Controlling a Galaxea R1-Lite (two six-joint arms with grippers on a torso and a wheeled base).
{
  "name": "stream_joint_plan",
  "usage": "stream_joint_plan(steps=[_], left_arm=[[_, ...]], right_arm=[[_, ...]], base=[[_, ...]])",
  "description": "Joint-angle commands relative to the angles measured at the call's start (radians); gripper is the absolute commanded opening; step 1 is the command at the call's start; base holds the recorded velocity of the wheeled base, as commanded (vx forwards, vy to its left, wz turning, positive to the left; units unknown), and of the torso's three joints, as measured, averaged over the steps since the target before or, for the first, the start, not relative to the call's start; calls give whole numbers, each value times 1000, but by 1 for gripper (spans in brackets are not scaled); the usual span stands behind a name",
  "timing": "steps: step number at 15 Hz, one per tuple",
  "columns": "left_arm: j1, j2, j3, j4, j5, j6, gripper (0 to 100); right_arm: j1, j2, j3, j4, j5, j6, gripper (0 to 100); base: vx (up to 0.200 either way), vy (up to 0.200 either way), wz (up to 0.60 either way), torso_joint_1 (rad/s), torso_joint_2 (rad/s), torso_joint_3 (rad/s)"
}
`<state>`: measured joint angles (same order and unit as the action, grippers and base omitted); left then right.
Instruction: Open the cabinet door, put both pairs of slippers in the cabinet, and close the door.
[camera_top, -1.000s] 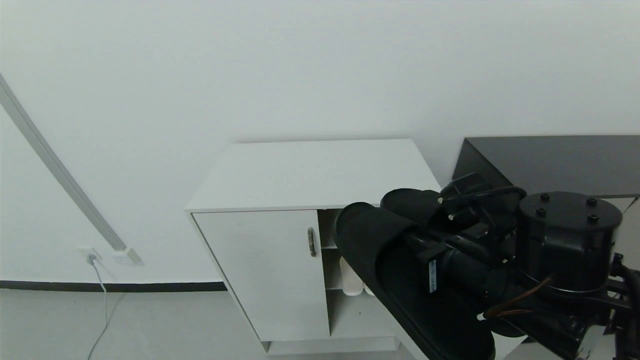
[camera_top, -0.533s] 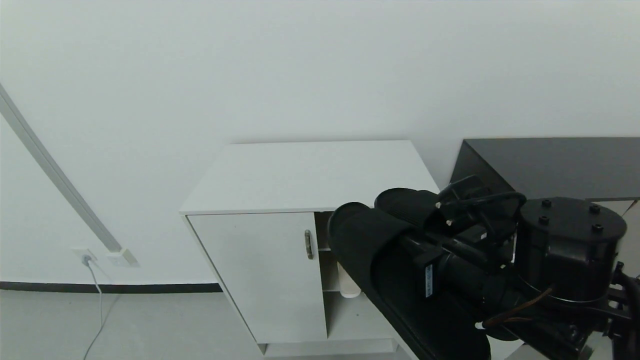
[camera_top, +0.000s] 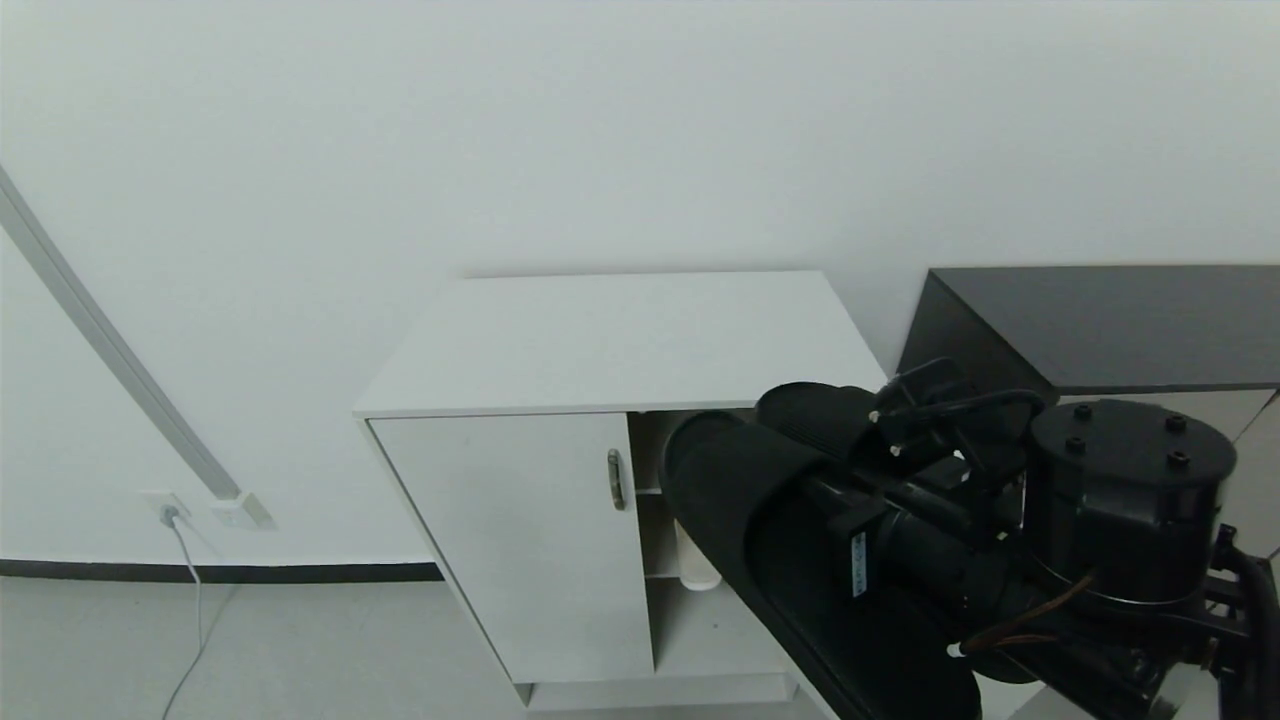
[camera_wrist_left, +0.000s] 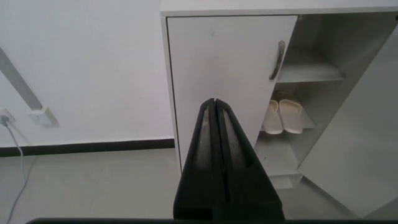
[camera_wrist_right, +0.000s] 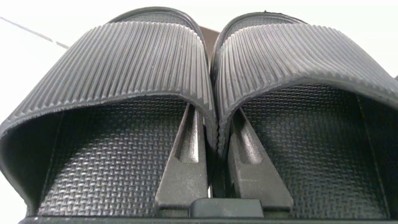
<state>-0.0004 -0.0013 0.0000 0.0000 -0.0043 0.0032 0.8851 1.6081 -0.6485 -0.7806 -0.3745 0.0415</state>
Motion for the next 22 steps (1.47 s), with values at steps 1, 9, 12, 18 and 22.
stream_joint_plan(steps=[1, 9, 12, 18, 22], left_arm=[[0, 1, 0, 0, 0, 0, 0], [0, 1, 0, 0, 0, 0, 0], [0, 1, 0, 0, 0, 0, 0], [0, 1, 0, 0, 0, -2, 0], [0, 1, 0, 0, 0, -2, 0]], right_arm=[[0, 6, 0, 0, 0, 0, 0], [0, 6, 6, 0, 2, -6, 0], [2, 6, 7, 0, 2, -6, 0], [5, 6, 10, 0, 2, -6, 0], [6, 6, 13, 0, 2, -6, 0]], base=[[0, 0, 0, -203, 510, 271], [0, 0, 0, -221, 541, 315], [0, 0, 0, -194, 512, 315], [0, 0, 0, -163, 487, 322], [0, 0, 0, -128, 460, 334]])
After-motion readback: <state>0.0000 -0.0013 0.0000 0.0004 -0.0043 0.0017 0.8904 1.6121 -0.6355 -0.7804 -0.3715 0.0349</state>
